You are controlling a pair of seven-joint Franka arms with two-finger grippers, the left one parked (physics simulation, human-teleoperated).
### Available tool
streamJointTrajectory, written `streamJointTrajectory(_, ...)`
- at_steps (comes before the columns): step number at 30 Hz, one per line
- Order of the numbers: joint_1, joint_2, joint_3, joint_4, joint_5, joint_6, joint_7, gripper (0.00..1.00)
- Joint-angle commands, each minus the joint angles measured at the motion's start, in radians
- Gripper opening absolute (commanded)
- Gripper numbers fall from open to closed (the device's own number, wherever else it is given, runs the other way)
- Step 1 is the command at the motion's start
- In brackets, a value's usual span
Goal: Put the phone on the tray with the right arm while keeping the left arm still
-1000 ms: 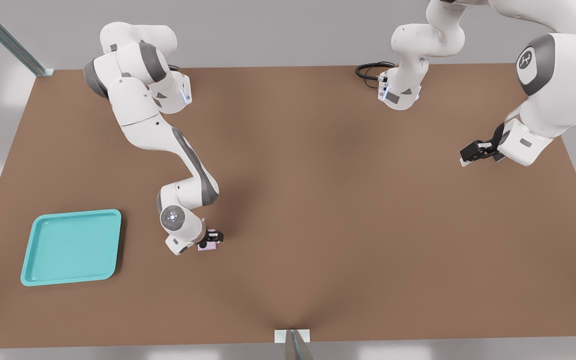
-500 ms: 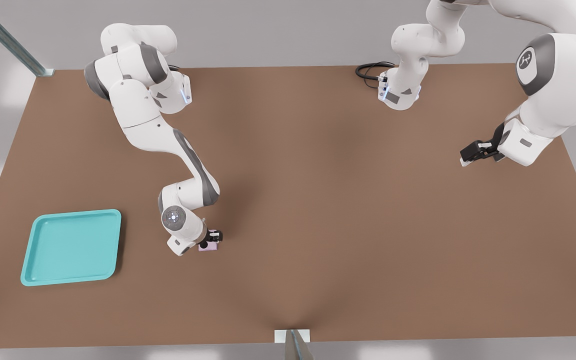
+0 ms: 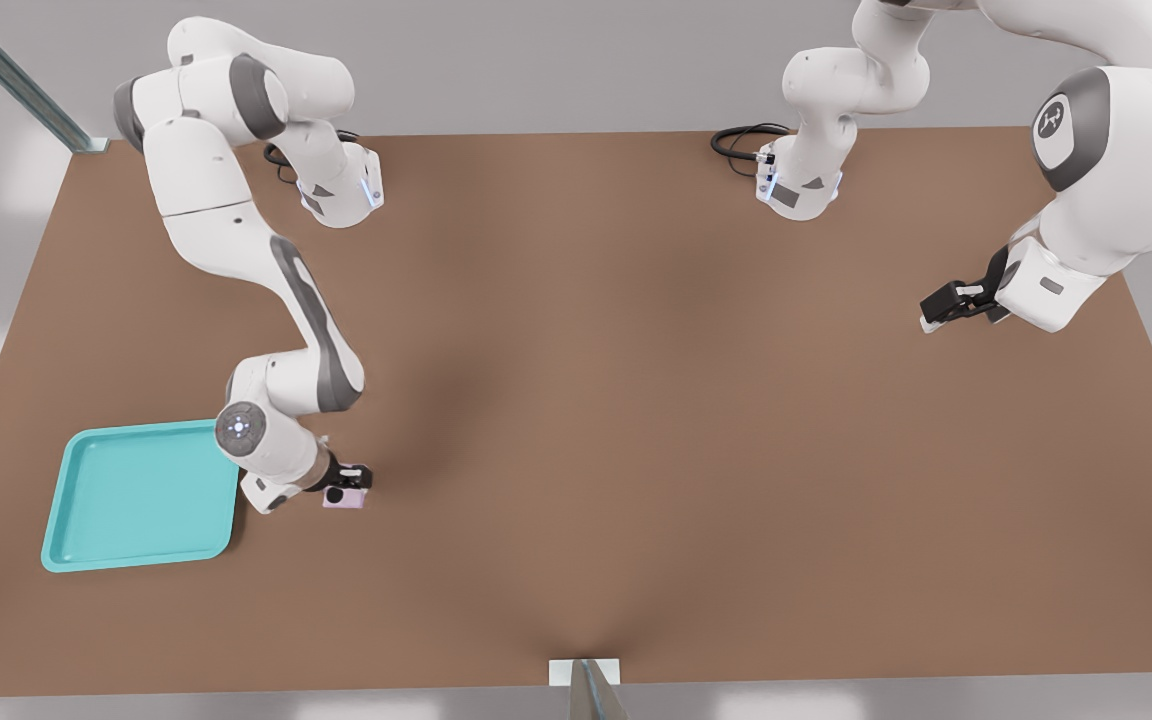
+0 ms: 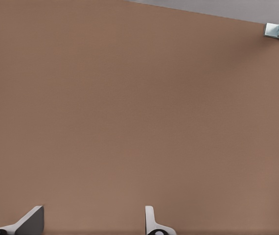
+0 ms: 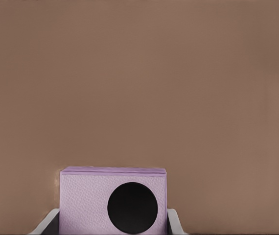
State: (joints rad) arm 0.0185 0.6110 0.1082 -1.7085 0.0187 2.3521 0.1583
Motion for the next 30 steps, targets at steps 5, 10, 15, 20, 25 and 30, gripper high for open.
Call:
streamJointTrajectory(5,-0.233,-0.016,0.002,-0.022,-0.010,-0.024,-0.557,0.71)
streamJointTrajectory(10,-0.478,-0.014,0.085,-0.019,-0.037,0.007,-0.729,0.72)
streamJointTrajectory(15,-0.531,0.006,0.136,-0.017,-0.072,0.027,-0.717,1.00)
streamJointTrajectory(20,-0.031,-0.338,-0.094,0.079,-0.066,-0.399,-0.257,1.00)
streamJointTrajectory(25,-0.009,-0.350,-0.088,0.352,-0.060,-0.820,-0.181,1.00)
streamJointTrajectory(30,0.040,-0.453,-0.100,0.227,-0.029,-0.698,-0.171,1.00)
